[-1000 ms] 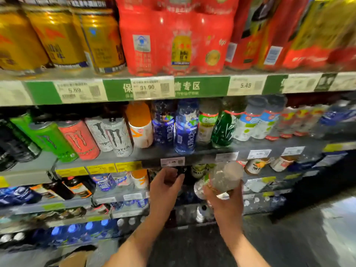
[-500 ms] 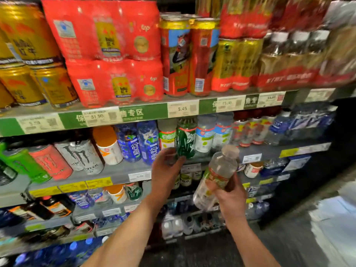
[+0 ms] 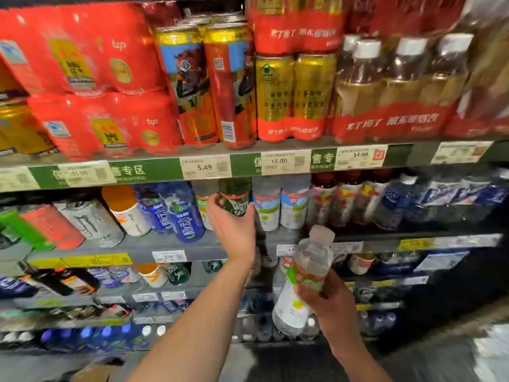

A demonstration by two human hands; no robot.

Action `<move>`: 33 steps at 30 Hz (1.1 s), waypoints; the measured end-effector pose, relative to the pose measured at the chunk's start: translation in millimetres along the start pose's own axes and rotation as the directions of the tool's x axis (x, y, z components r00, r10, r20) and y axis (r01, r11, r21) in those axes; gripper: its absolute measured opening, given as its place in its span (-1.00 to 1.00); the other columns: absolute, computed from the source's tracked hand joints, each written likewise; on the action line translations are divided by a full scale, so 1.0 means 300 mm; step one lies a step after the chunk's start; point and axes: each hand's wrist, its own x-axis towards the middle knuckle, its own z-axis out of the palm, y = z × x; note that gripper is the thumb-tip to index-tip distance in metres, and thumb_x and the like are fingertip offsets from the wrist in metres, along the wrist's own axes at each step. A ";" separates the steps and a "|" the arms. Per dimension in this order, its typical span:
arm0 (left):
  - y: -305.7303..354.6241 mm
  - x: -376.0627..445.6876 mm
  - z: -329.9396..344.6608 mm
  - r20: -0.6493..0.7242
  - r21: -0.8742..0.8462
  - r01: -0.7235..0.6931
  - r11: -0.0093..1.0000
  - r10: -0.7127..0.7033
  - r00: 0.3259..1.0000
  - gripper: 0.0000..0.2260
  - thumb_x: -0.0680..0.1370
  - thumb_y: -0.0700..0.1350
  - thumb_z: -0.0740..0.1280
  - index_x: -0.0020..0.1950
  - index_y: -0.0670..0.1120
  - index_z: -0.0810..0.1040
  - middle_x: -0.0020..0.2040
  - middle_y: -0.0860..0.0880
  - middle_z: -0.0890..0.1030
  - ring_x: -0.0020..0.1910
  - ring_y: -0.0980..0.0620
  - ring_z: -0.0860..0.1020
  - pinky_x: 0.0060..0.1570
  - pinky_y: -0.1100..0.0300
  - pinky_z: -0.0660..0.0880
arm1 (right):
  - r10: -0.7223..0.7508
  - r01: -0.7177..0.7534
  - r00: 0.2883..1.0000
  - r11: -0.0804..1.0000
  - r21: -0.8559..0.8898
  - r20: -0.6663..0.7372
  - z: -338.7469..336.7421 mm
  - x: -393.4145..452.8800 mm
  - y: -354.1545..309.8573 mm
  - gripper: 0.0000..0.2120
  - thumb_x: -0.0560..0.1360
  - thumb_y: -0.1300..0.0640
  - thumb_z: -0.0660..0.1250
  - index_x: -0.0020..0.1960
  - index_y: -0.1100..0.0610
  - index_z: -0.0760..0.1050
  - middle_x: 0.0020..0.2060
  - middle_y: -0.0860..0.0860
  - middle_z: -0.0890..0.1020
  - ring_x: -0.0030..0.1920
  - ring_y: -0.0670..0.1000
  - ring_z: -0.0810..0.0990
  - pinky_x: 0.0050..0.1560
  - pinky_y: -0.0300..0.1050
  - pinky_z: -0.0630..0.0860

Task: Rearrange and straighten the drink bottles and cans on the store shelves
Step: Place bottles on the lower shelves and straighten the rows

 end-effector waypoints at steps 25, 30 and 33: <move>-0.042 -0.062 -0.433 0.058 -0.330 0.284 0.900 -0.282 0.958 -0.48 0.35 -0.34 0.59 0.18 -0.07 0.45 -0.01 0.13 0.59 -0.06 0.36 0.54 -0.06 0.58 0.45 | -0.379 0.371 0.921 0.924 -0.097 -0.089 0.309 0.087 -0.172 -0.50 0.25 -0.14 0.62 0.14 -0.21 0.56 -0.05 -0.21 0.71 0.03 -0.19 0.66 0.14 -0.26 0.53; -0.114 0.030 -0.590 0.045 -0.319 0.314 0.894 -0.316 0.948 -0.51 0.32 -0.38 0.59 0.16 -0.15 0.50 -0.03 0.01 0.65 -0.21 0.39 0.60 -0.14 0.55 0.47 | -0.345 0.327 0.927 0.936 -0.133 -0.149 0.474 0.185 -0.176 -0.22 0.24 -0.07 0.64 0.32 0.18 0.41 0.11 0.05 0.62 0.02 -0.17 0.61 0.07 -0.24 0.55; -0.141 0.083 -0.676 0.058 -0.280 0.306 0.910 -0.302 0.952 -0.52 0.33 -0.40 0.58 0.16 -0.16 0.50 -0.11 0.03 0.60 -0.26 0.43 0.54 -0.23 0.62 0.38 | -0.368 0.306 0.917 0.896 -0.323 -0.154 0.536 0.247 -0.156 -0.32 0.32 0.02 0.62 0.32 0.15 0.41 0.14 0.05 0.59 0.07 -0.15 0.60 0.09 -0.14 0.57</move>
